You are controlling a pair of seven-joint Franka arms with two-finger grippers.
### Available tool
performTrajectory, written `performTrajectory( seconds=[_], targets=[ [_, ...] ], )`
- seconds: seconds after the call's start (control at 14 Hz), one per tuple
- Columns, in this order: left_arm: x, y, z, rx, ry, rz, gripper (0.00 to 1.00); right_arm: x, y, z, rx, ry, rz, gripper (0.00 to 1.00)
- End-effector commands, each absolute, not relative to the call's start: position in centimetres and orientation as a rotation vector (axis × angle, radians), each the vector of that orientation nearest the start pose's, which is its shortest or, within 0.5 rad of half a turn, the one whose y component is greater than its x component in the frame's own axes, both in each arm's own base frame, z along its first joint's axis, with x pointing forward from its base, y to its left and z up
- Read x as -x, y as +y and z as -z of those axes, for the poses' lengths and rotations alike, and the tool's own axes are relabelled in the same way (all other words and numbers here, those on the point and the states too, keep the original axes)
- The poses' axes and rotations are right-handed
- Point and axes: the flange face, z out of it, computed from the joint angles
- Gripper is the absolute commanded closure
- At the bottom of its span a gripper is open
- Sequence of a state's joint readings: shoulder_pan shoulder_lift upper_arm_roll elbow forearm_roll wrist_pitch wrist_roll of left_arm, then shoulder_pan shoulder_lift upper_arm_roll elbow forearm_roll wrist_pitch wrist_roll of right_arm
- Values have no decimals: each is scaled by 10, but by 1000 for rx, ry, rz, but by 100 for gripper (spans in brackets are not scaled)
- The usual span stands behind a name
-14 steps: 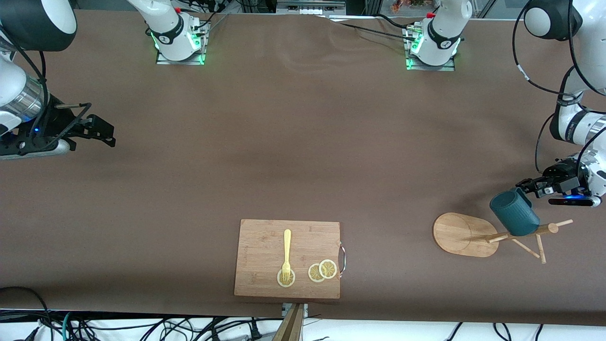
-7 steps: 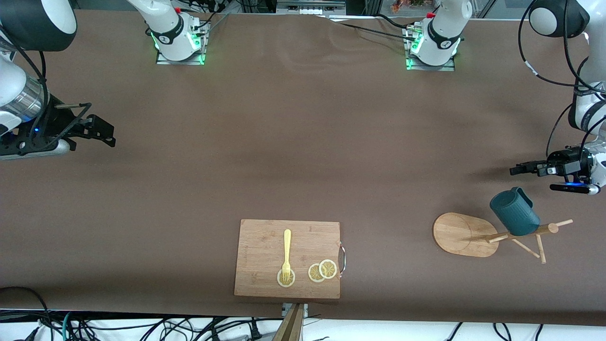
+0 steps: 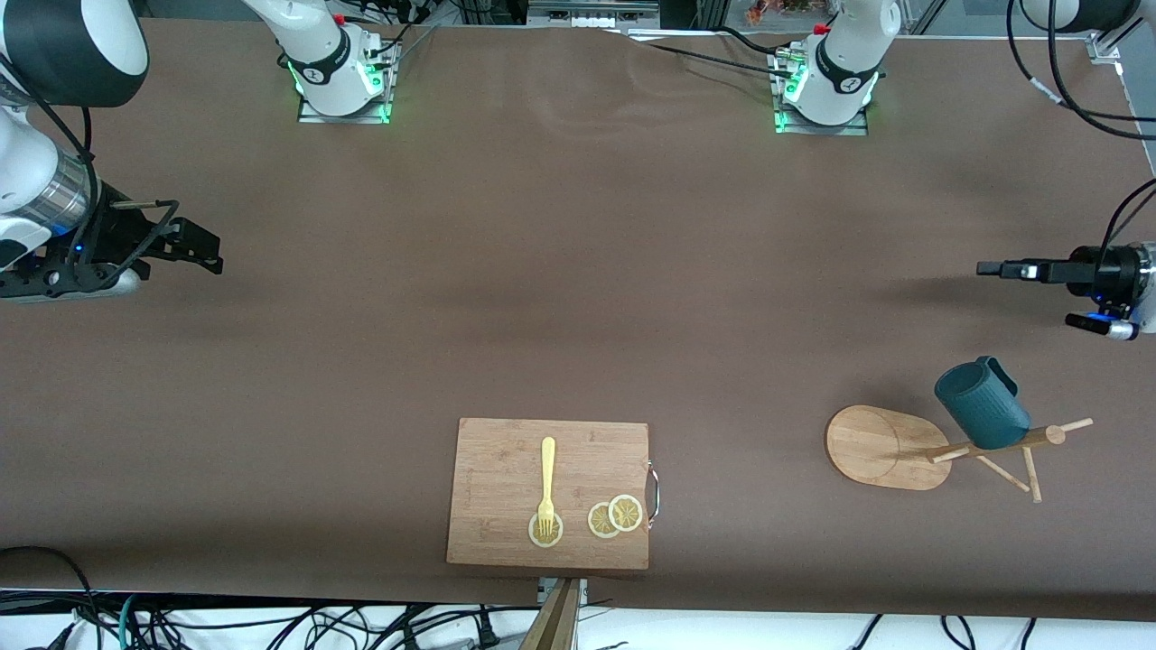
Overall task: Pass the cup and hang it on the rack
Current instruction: 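Open the left gripper and draw it back from the rack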
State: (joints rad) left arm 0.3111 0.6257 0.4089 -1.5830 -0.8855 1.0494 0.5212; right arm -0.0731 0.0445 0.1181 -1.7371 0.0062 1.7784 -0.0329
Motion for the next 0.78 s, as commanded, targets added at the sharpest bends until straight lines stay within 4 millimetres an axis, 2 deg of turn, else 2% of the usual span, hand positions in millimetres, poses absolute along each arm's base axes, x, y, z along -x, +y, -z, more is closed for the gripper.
performTrajectory(
  seconds=[0.0,0.07,0.14,0.21,0.43,0.71],
  targets=[
    [-528,255,-343,-2128,207,531,0,-531,19,-579,3138,-92,66,0],
    [-538,247,-366,-2243,168,512,0,-522,16,-587,3140,-83,43,0],
    [-553,230,-393,-2368,97,510,0,-515,6,-592,3137,-52,9,0],
    [-564,205,-414,-2467,11,528,0,-513,-1,-597,3141,-38,4,0],
    [-585,158,-455,-2679,-20,514,0,-515,-23,-602,3127,31,-28,0],
    [-608,82,-505,-2943,-133,456,0,-525,-23,-602,3127,28,-47,0]
  ],
)
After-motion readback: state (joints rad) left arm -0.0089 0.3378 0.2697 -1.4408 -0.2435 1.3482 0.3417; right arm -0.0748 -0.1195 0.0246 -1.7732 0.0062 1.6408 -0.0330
